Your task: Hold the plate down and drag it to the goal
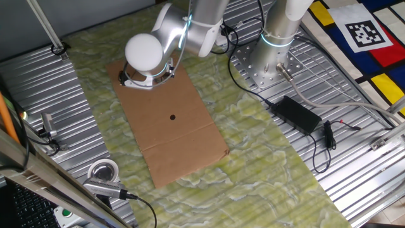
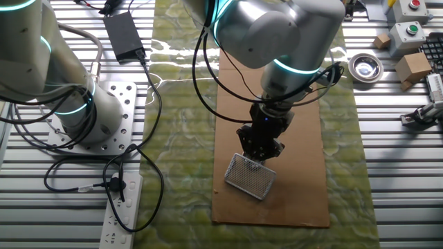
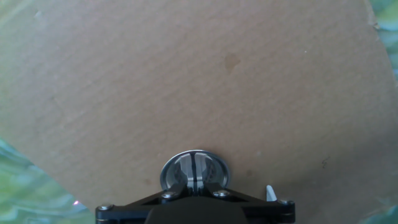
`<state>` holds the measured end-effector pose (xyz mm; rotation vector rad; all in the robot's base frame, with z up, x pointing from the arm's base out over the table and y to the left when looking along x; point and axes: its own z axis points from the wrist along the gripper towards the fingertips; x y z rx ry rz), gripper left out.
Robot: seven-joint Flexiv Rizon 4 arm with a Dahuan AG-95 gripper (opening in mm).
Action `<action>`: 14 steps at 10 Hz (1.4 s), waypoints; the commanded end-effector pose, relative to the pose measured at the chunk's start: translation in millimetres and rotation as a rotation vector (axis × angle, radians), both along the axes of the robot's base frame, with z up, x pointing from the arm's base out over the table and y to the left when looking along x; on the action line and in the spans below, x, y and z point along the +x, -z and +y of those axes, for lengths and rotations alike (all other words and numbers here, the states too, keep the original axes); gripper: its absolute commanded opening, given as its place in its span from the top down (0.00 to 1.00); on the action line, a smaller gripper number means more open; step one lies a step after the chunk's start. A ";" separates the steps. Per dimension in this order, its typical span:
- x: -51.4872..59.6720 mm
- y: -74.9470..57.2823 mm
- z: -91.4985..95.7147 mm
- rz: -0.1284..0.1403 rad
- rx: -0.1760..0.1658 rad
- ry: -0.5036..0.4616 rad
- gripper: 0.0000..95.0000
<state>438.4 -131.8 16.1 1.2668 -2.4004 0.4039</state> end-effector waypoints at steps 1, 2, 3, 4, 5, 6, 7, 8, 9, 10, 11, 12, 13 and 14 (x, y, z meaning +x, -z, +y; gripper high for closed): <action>-1.1 -1.1 -1.5 0.001 -0.003 -0.006 1.00; -1.2 -1.0 -1.8 0.001 -0.004 -0.007 1.00; -1.7 0.2 -3.0 0.002 -0.003 -0.010 1.00; -1.8 0.4 -3.3 0.001 -0.004 -0.010 1.00; -2.9 1.4 -5.3 0.001 -0.003 -0.014 1.00; -3.4 1.0 -6.1 0.002 -0.006 -0.015 1.00; -3.6 0.0 -6.9 0.004 -0.008 -0.019 1.00; -4.2 -1.1 -8.2 0.006 -0.007 -0.024 1.00; -4.5 -0.4 -8.8 0.005 -0.007 -0.026 1.00; -4.4 -0.2 -8.9 0.005 -0.006 -0.027 1.00; -4.5 0.1 -9.1 0.004 -0.006 -0.027 1.00; -4.6 0.2 -9.2 0.005 -0.007 -0.028 1.00; -4.9 0.4 -9.8 0.007 -0.009 -0.032 1.00; -5.3 0.5 -10.4 0.010 -0.013 -0.036 1.00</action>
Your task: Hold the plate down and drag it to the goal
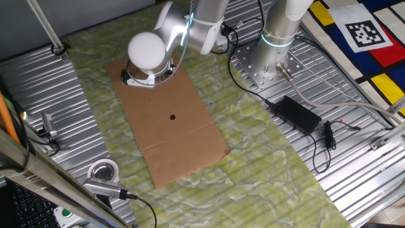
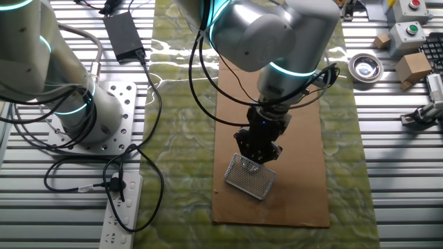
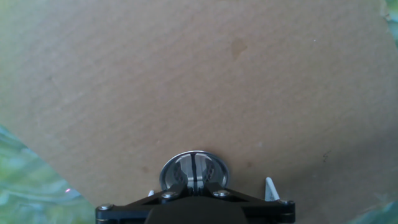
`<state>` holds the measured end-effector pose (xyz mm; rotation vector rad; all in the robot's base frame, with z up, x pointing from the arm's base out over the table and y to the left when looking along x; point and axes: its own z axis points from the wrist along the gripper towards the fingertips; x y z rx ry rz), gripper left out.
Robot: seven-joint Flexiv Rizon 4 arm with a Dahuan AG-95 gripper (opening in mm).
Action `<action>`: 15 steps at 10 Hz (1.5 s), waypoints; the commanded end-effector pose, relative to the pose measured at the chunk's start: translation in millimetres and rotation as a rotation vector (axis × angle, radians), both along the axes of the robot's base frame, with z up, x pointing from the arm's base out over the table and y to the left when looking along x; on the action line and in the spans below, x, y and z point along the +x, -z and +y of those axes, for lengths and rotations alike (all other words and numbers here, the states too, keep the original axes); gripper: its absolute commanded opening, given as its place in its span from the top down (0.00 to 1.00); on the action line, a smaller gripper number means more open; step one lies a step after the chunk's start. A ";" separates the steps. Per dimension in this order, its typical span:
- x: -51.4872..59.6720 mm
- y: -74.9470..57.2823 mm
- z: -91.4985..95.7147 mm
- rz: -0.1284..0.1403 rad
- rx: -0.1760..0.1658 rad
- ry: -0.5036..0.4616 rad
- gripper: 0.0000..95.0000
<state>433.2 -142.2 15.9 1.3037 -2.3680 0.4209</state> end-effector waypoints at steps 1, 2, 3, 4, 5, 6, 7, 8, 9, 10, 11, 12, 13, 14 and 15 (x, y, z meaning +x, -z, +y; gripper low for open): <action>-0.3 0.1 -0.2 0.002 -0.004 -0.004 1.00; -0.6 0.0 -0.6 0.003 -0.005 -0.007 1.00; -0.7 0.2 -0.8 0.004 -0.007 -0.009 1.00; -0.8 0.9 -1.3 0.009 -0.017 -0.018 1.00; -0.8 0.9 -1.3 0.011 -0.020 -0.021 1.00; -0.7 0.8 -1.4 0.013 -0.023 -0.025 1.00; -0.5 1.0 -1.5 0.018 -0.035 -0.033 1.00; -0.5 0.9 -1.7 0.022 -0.044 -0.040 1.00; -0.5 1.0 -1.8 0.023 -0.047 -0.042 1.00; -0.5 0.9 -2.2 0.024 -0.052 -0.043 1.00; -0.1 0.2 -2.7 0.026 -0.054 -0.047 1.00; 0.1 0.0 -3.2 0.027 -0.055 -0.049 1.00; 0.0 0.6 -3.5 0.028 -0.055 -0.051 1.00; -0.1 1.3 -4.0 0.028 -0.056 -0.052 1.00; -0.4 1.1 -4.8 0.029 -0.058 -0.054 1.00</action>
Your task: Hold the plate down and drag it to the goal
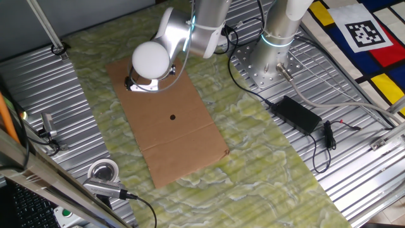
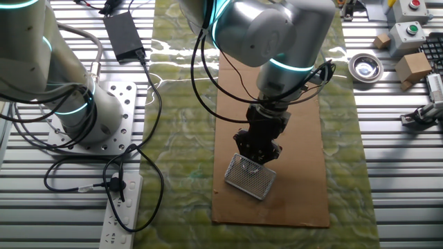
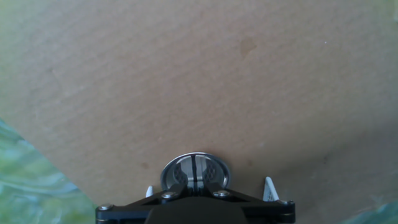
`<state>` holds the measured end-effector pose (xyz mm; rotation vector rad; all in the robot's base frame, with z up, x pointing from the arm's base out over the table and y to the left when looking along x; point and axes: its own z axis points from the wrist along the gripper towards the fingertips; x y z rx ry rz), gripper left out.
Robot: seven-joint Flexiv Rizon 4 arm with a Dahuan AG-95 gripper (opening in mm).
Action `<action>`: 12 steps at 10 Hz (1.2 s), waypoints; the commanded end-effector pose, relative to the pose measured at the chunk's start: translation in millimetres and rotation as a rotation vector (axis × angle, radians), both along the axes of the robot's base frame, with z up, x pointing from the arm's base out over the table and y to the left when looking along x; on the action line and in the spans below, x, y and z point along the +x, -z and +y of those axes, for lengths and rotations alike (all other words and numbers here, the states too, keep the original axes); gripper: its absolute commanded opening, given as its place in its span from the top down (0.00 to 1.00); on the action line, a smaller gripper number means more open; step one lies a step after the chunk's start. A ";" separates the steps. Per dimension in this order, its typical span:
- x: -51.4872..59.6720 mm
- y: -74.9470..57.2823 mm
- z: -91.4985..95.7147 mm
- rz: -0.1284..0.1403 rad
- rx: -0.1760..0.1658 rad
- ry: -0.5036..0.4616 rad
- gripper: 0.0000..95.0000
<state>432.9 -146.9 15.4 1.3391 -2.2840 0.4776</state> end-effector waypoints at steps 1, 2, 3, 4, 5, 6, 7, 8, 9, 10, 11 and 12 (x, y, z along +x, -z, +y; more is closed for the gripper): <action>0.3 0.0 -0.6 0.000 0.001 -0.003 1.00; 0.5 -0.4 -1.1 0.000 0.000 -0.004 1.00; 0.5 0.4 -1.5 0.001 -0.003 -0.007 1.00; 0.7 1.2 -1.8 0.001 -0.003 -0.007 1.00; 1.4 1.0 -2.2 0.003 -0.006 -0.009 1.00; 2.0 0.2 -2.7 0.007 -0.017 -0.016 1.00; 3.1 -0.6 -3.3 0.011 -0.017 -0.023 1.00; 3.5 -0.1 -3.5 0.012 -0.018 -0.024 1.00; 3.6 0.3 -3.5 0.013 -0.021 -0.026 1.00; 3.8 0.1 -3.7 0.017 -0.031 -0.033 1.00; 3.5 -0.2 -4.1 0.019 -0.033 -0.038 1.00; 3.3 0.2 -4.5 0.018 -0.034 -0.042 1.00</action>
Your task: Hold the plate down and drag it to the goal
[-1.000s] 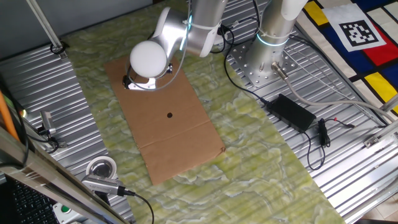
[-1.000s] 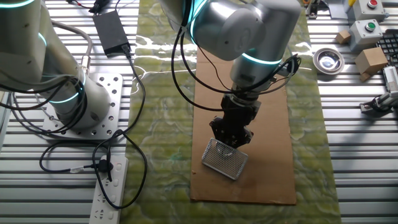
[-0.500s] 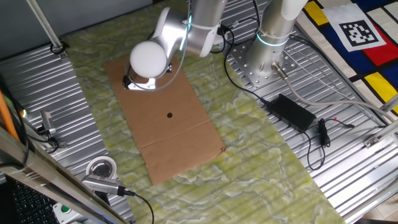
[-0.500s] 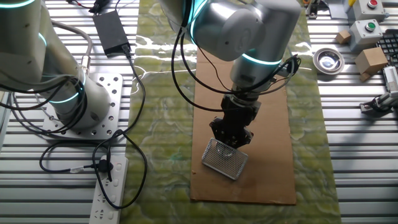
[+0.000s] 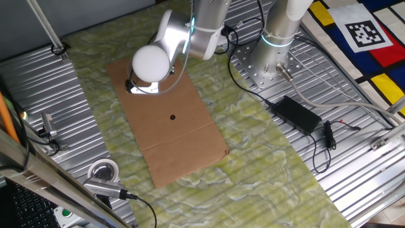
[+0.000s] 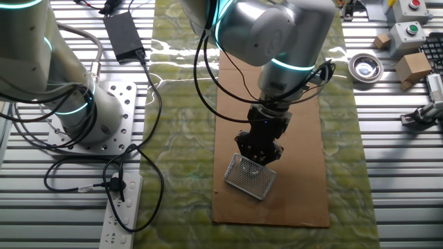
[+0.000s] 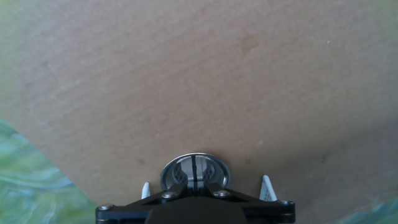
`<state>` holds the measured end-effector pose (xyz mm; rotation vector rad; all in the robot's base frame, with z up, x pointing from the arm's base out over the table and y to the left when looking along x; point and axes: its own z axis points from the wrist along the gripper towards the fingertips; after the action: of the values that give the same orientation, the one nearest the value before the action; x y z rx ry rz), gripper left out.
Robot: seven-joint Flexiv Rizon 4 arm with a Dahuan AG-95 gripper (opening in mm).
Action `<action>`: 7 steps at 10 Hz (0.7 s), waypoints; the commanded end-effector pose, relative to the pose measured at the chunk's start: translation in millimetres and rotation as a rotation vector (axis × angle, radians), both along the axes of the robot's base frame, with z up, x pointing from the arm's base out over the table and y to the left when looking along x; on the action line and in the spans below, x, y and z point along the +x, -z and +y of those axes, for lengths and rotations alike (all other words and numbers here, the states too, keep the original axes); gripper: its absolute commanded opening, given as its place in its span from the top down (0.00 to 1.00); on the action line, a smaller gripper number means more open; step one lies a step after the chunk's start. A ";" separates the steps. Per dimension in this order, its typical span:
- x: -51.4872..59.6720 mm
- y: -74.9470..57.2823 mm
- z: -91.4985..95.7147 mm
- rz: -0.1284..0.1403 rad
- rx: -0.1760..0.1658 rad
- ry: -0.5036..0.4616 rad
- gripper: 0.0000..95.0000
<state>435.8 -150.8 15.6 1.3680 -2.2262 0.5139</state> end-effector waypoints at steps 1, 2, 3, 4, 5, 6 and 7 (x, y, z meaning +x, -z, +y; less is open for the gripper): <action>0.5 0.9 -0.7 -0.002 0.004 -0.001 1.00; 0.9 0.6 -0.8 -0.004 0.007 0.002 1.00; 2.1 -0.6 -1.1 -0.004 0.008 0.004 1.00; 4.3 -2.6 -1.3 -0.001 0.010 0.000 1.00; 4.9 -2.8 -1.4 -0.002 0.014 0.002 1.00; 5.7 -3.2 -1.5 -0.003 0.019 0.004 1.00; 7.0 -4.2 -1.6 -0.004 0.026 0.004 1.00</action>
<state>444.0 -152.8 19.5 1.3769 -2.2481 0.4847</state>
